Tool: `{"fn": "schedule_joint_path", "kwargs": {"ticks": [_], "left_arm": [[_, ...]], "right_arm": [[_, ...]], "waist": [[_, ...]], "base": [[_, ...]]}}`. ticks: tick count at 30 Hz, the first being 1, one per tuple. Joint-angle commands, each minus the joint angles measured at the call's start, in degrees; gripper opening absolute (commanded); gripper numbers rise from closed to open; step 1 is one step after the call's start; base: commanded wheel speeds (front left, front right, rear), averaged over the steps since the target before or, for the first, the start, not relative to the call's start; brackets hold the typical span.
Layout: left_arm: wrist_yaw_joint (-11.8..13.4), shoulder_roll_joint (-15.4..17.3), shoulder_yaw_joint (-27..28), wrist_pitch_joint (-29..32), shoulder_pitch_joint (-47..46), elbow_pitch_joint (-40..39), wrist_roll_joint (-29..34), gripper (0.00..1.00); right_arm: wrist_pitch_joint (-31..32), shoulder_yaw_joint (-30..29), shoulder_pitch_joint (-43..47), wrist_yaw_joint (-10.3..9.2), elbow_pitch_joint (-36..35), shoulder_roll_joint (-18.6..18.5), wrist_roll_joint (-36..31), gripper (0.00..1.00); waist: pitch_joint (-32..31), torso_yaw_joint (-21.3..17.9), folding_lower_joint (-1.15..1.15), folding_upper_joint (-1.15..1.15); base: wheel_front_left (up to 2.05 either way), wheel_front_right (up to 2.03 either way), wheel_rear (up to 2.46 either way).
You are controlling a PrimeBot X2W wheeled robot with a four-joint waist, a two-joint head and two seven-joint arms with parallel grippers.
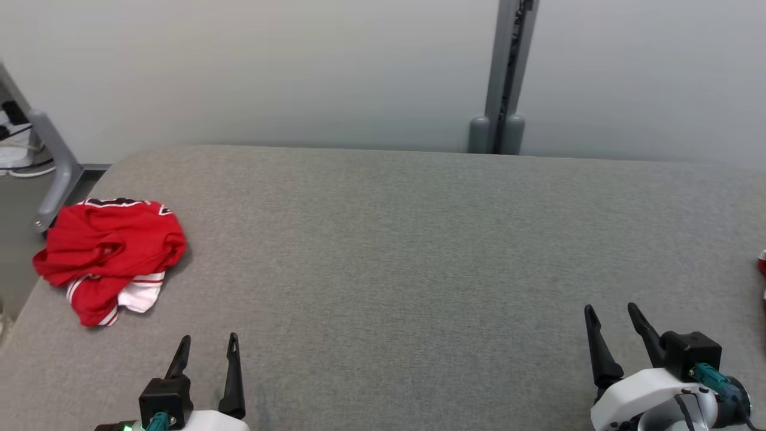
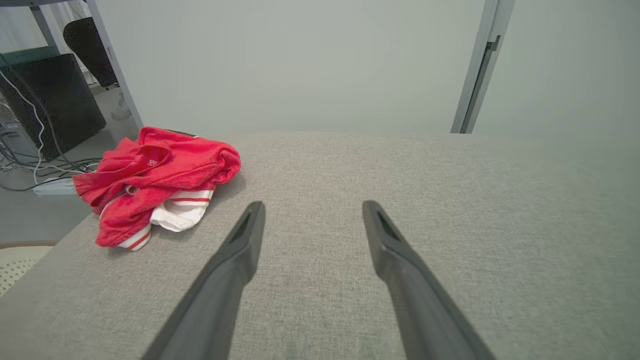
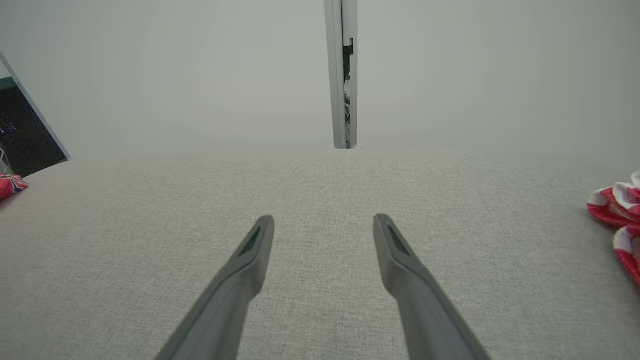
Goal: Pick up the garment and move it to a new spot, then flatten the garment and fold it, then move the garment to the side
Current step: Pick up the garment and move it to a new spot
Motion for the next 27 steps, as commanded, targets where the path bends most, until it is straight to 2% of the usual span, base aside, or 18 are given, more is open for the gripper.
{"fn": "schedule_joint_path", "kwargs": {"ticks": [1, 6, 16, 22, 27], "left_arm": [[0.1, 0.2, 0.6, 0.0, 0.0, 0.0, 0.6, 1.0], [-0.7, 0.2, 1.9, 0.0, 0.4, 0.3, 1.5, 1.0], [-0.6, 0.2, 5.1, 0.0, 1.2, 0.1, 2.0, 1.0], [-0.8, 0.2, 6.9, 0.0, 1.7, 0.1, 1.8, 1.0], [-1.3, 0.2, 8.0, 0.0, 2.0, 0.1, 0.8, 1.0]], "right_arm": [[-0.3, 0.4, 0.3, -0.02, 0.0, -0.3, 0.5, 1.0], [-0.3, 1.6, 0.8, -0.02, 0.3, -0.3, 1.3, 1.0], [-0.3, 4.7, 0.1, -0.02, 0.7, -0.3, 2.1, 1.0], [-0.3, 5.8, -0.5, -0.02, 1.1, -0.3, 2.1, 1.0], [-0.3, 6.3, -0.7, -0.02, 1.3, -0.3, 1.8, 1.0]], "waist": [[0.3, 2.5, 0.0, 0.0], [0.5, 8.0, 0.0, 0.0], [1.0, 17.2, 0.0, 0.0], [1.3, 20.3, 0.0, 0.0], [1.6, 20.9, 0.0, 0.0]], "base": [[0.0, 0.0, 0.0], [0.0, 0.0, 0.0], [0.0, 0.0, 0.0], [0.0, 0.0, 0.0], [0.0, 0.0, 0.0]]}}
